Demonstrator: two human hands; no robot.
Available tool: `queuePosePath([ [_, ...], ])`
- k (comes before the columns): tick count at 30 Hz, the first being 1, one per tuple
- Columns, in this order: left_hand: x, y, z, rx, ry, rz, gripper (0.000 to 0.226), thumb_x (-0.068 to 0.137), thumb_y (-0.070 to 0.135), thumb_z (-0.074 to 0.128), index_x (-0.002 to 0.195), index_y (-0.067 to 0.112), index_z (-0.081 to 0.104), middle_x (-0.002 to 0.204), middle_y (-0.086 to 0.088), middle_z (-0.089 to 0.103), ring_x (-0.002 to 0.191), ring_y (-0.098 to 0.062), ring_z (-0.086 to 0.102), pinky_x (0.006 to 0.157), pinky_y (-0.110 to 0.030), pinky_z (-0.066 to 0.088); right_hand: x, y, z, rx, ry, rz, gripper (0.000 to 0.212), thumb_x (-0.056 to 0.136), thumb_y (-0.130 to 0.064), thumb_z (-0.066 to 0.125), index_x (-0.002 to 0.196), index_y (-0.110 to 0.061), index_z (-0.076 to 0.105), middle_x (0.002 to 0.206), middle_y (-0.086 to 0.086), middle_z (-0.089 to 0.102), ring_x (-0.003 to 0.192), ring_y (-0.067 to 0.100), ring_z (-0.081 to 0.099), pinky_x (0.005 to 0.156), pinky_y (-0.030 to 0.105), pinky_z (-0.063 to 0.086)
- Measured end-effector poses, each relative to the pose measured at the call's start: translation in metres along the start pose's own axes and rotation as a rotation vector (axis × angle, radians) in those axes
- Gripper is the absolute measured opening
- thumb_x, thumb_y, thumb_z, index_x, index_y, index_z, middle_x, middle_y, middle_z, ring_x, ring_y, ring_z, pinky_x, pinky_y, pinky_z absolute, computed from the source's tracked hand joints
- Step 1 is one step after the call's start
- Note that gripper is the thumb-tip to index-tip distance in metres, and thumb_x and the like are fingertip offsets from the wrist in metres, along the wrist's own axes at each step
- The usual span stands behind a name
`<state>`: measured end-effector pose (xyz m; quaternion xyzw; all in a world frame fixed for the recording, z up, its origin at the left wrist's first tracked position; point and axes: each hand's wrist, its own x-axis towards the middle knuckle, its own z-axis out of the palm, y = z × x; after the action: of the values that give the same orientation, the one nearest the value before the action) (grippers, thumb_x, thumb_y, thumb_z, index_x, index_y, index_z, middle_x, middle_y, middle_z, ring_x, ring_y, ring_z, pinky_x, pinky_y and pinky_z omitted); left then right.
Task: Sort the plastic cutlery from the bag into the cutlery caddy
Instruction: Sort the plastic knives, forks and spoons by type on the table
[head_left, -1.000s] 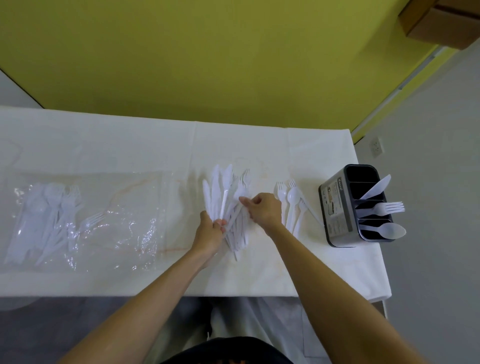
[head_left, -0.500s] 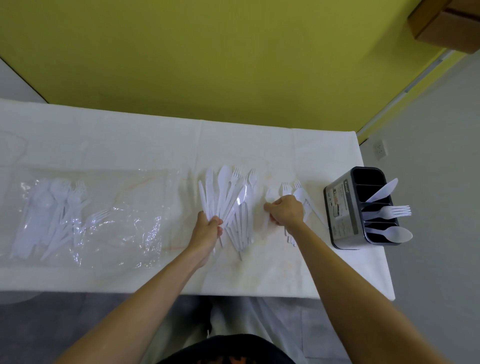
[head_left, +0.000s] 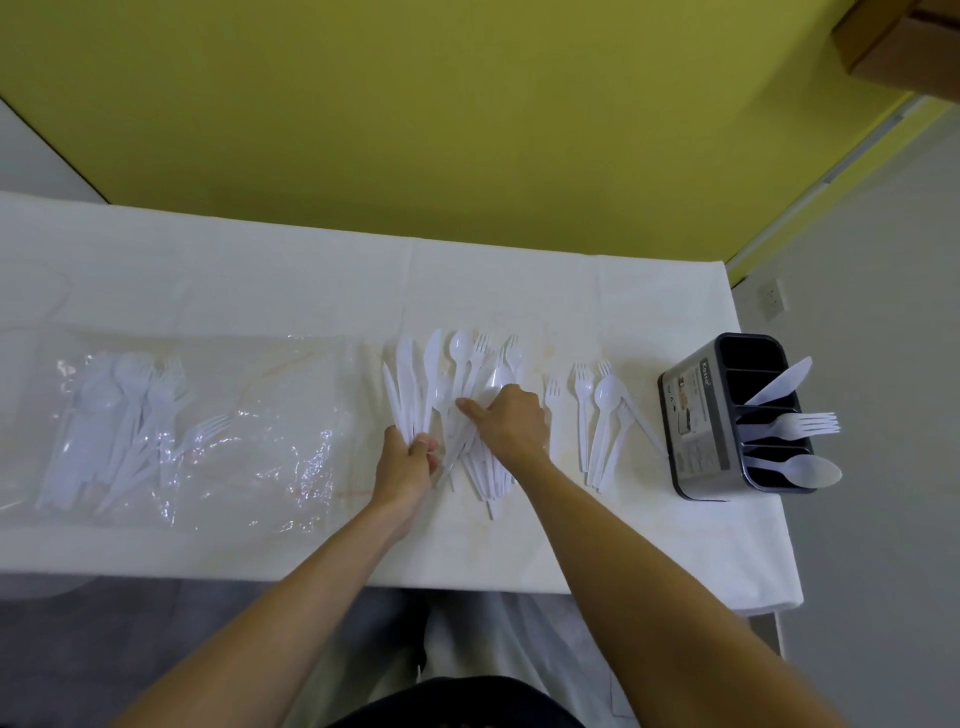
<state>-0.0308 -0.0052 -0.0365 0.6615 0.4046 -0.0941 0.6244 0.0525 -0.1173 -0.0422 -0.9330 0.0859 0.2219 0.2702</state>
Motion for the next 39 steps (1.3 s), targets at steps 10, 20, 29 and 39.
queuePosePath([
  [10, -0.004, 0.000, -0.004, -0.007, -0.044, 0.004, 0.014, 0.101, 0.013, 0.038, 0.110, 0.004, 0.044, 0.093, 0.007, 0.059, 0.073, -0.007, 0.055, 0.090, -0.030, 0.047, 0.007, 0.006, -0.016, 0.272, -0.082, 0.124, 0.030, 0.077, -0.024, 0.066, 0.058, -0.010, 0.048, 0.055, 0.005, 0.048, 0.053, 0.019, 0.046, 0.053, 0.025, 0.040],
  [20, -0.003, 0.000, -0.006, -0.008, -0.039, -0.006, 0.010, 0.100, 0.009, 0.038, 0.109, 0.007, 0.043, 0.096, 0.005, 0.060, 0.076, -0.007, 0.056, 0.086, -0.027, 0.047, 0.015, -0.004, -0.009, 0.252, -0.009, 0.070, 0.036, 0.083, -0.028, 0.074, 0.070, -0.008, 0.048, 0.063, 0.011, 0.054, 0.052, 0.017, 0.049, 0.049, 0.026, 0.043],
  [29, -0.003, -0.002, -0.015, 0.031, -0.098, -0.005, 0.019, 0.101, 0.009, 0.036, 0.117, 0.003, 0.044, 0.107, 0.002, 0.061, 0.084, -0.009, 0.059, 0.100, -0.038, 0.047, 0.015, -0.003, -0.009, 0.234, -0.032, 0.076, 0.037, 0.081, -0.018, 0.070, 0.058, -0.009, 0.042, 0.057, 0.007, 0.048, 0.052, 0.019, 0.045, 0.050, 0.023, 0.036],
  [39, -0.010, 0.034, 0.003, 0.065, -0.158, 0.114, 0.019, 0.099, 0.004, 0.040, 0.111, 0.004, 0.055, 0.106, -0.005, 0.065, 0.087, -0.012, 0.064, 0.075, -0.023, 0.045, -0.007, 0.028, -0.067, 0.635, -0.102, 0.034, 0.024, 0.088, -0.010, 0.068, 0.065, -0.009, 0.058, 0.068, 0.006, 0.064, 0.060, 0.014, 0.064, 0.054, 0.012, 0.050],
])
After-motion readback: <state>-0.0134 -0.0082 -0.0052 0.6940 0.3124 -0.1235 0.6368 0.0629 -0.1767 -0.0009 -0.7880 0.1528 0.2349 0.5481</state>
